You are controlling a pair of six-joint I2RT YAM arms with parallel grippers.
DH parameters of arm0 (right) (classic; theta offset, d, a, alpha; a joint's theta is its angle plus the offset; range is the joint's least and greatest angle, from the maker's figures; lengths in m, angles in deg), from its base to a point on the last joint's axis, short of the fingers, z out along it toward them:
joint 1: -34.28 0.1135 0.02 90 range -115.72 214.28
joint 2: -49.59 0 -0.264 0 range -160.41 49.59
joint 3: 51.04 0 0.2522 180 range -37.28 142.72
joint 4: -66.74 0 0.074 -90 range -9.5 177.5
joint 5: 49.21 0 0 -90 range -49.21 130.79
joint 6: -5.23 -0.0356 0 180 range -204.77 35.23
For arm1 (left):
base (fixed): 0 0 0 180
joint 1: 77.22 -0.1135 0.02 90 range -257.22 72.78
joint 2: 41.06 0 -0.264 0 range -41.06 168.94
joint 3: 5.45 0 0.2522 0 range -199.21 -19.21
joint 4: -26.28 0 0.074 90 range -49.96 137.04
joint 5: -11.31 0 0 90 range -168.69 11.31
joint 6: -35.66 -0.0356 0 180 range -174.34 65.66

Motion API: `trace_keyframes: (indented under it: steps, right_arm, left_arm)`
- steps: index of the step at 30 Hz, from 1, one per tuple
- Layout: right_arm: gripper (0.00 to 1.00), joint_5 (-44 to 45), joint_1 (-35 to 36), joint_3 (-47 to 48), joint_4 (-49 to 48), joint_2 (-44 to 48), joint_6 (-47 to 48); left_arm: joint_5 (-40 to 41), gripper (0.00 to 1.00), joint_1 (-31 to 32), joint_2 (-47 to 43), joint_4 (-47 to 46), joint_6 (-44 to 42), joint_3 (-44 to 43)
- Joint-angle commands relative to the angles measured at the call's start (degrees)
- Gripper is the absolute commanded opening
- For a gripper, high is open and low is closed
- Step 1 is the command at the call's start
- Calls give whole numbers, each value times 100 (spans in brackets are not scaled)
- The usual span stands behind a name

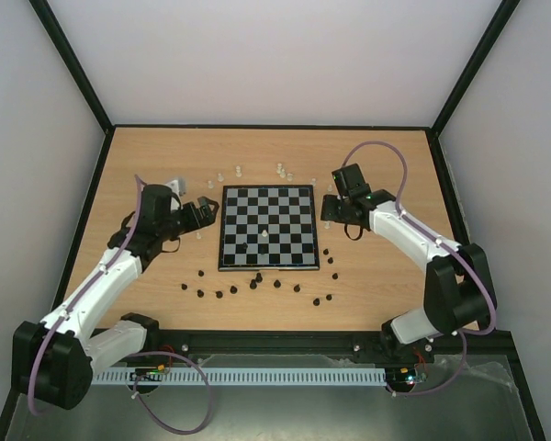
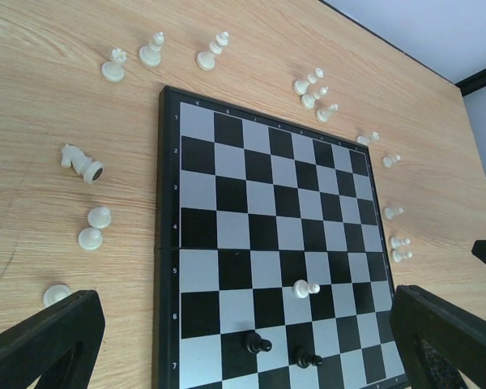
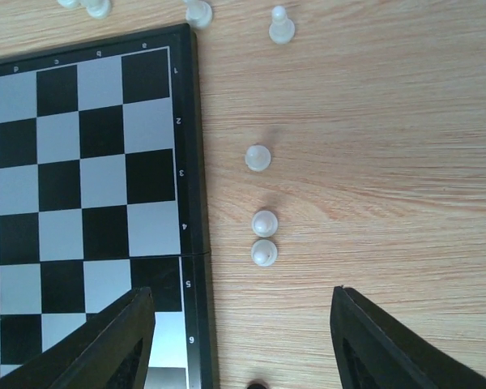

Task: Set up the chess pieces on the board
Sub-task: Pick up the chess piece at the center of the board.

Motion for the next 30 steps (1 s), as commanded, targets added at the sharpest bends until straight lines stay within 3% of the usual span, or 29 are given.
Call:
trace_keyframes:
  steps: [1, 13, 30]
  right_arm:
    - [59, 129, 33, 72, 272, -290, 132]
    - [41, 284, 33, 878, 523, -1259, 336]
    - [22, 454, 31, 897, 506, -1813, 343]
  left_arm:
    - [33, 99, 52, -187, 62, 21, 139]
    - [677, 99, 936, -326, 238, 191, 155]
    - [1341, 99, 1043, -1025, 254, 309, 492]
